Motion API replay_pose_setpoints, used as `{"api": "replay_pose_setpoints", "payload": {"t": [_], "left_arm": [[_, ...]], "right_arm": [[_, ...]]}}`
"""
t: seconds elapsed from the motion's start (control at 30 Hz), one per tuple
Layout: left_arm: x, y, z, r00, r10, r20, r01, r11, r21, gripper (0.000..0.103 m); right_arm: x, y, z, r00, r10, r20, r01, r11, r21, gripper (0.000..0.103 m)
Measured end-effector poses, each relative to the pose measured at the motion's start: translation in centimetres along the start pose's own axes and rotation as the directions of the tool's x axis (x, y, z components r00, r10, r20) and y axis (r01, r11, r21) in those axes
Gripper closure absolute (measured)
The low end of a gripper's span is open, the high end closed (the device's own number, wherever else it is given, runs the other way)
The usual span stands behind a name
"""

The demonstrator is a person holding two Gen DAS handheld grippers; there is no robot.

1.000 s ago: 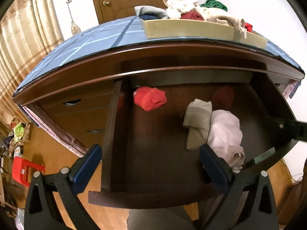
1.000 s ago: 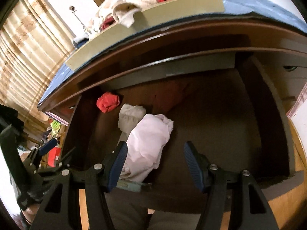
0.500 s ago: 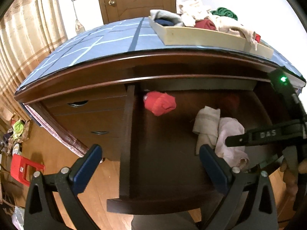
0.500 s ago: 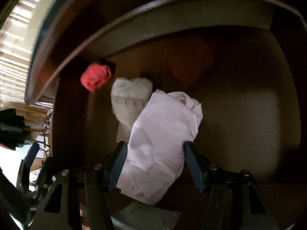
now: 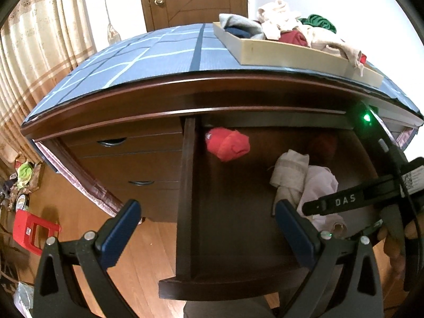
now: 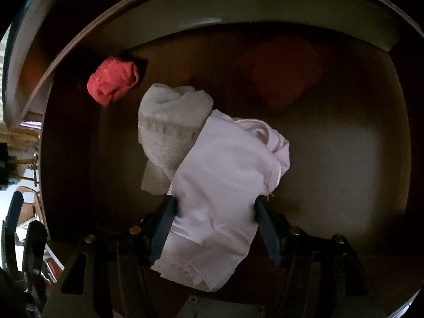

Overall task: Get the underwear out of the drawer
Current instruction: 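Grasp the beige sock with the left gripper while the right gripper grasps the light pink underwear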

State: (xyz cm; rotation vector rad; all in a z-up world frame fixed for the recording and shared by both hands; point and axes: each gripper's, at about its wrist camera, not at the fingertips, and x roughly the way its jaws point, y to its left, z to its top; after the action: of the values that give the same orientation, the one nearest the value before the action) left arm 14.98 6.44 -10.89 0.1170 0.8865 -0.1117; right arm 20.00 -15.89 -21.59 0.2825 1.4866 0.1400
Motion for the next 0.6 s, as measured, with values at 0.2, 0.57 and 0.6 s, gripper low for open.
{"api": "replay_pose_setpoints", "payload": {"t": [0.2,0.57,0.6], "left_arm": [[-0.1,-0.1,0.1,1.000,0.005,-0.002,-0.005,1.000,-0.003,0.000],[0.3,-1.2,0.9,0.999,-0.016,-0.037,0.017,1.000,0.023,0.000],[0.5,-1.4,1.0,0.999,-0.025,-0.044,0.027,0.999,0.024,0.000]], "right_arm": [[0.3,1.2,0.1,0.999,-0.031,-0.011,0.030,0.998,-0.047,0.039],[-3.4,-2.4,-1.1,0.990,-0.078,0.117,0.084,0.995,-0.045,0.080],[-4.0,-3.0,-1.3,0.987,-0.083,0.135,0.088,0.996,-0.034,0.080]]}}
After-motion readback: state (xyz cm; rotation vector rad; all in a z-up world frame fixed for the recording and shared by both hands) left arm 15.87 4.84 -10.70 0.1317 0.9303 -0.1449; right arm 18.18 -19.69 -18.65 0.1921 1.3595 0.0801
